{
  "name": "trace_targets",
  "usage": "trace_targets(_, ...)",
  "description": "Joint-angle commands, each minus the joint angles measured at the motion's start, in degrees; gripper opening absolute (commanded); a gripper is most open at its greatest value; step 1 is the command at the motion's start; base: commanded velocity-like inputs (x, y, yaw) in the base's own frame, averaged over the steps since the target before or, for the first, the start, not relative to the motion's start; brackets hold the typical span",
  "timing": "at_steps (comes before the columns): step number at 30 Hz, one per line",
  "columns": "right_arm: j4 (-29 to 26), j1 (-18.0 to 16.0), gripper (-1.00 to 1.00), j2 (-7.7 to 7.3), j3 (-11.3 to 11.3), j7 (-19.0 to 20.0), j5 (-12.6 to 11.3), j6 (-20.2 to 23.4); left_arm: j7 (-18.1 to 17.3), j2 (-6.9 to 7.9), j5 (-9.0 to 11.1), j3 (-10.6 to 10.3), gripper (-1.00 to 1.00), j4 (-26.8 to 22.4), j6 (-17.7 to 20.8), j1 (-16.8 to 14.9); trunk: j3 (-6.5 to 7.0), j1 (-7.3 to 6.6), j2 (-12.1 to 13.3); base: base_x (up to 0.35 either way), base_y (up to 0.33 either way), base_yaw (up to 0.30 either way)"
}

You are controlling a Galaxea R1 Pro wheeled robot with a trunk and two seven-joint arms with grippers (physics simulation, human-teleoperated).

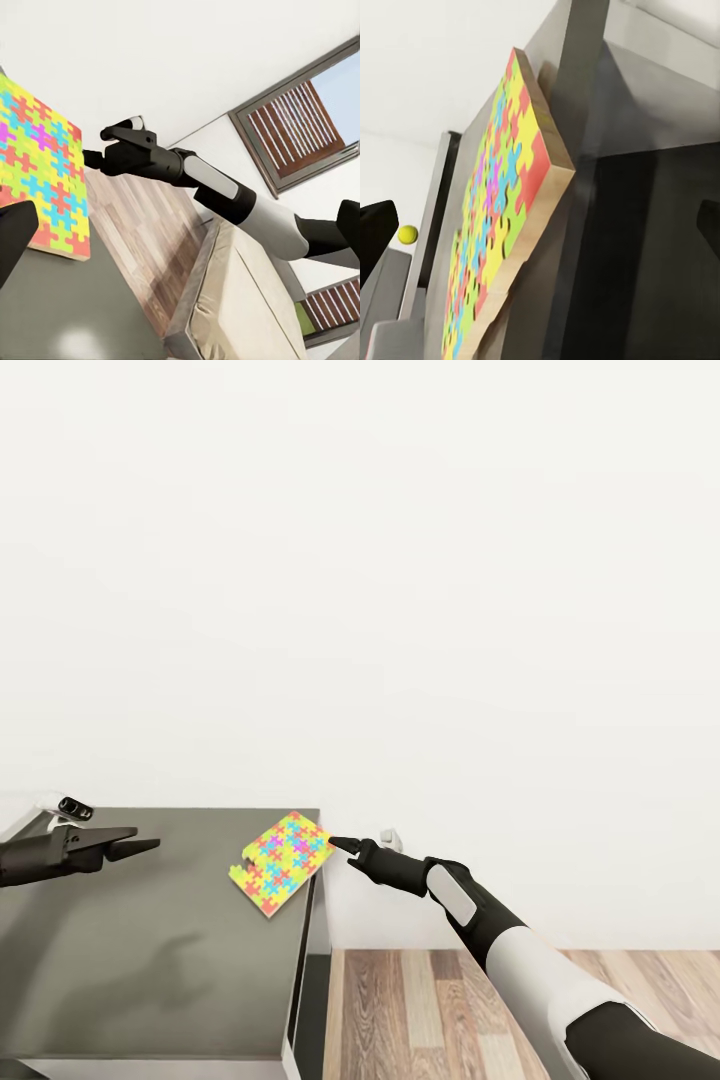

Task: Put all the toys in the child's room - the three board games (two on the bed and one on the table), the two jigsaw puzzles on the table, and the tennis ball on the table - inside the toy box on the table in the child's room.

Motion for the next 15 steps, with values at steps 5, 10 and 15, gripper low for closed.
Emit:
trace_targets(5, 0.03, -0.05, 1.0, -0.02, 0.13, 0.01, -0.36, 0.22, -0.23, 0.01, 0.07, -0.12, 1.0, 0.02, 0.59, -0.05, -0.05, 0.0, -0.03, 0.026, 0.009, 0.0)
trace_targets(10, 0.05, -0.05, 1.0, -0.02, 0.13, 0.01, -0.36, 0.22, -0.23, 0.0, 0.06, -0.12, 1.0, 0.02, 0.54, -0.05, -0.05, 0.0, -0.03, 0.006, 0.002, 0.0)
trace_targets(15, 0.07, -0.05, 1.0, -0.02, 0.13, 0.01, -0.36, 0.22, -0.23, 0.0, 0.07, -0.12, 1.0, 0.02, 0.57, -0.05, -0.05, 0.0, -0.03, 0.001, 0.0, 0.0)
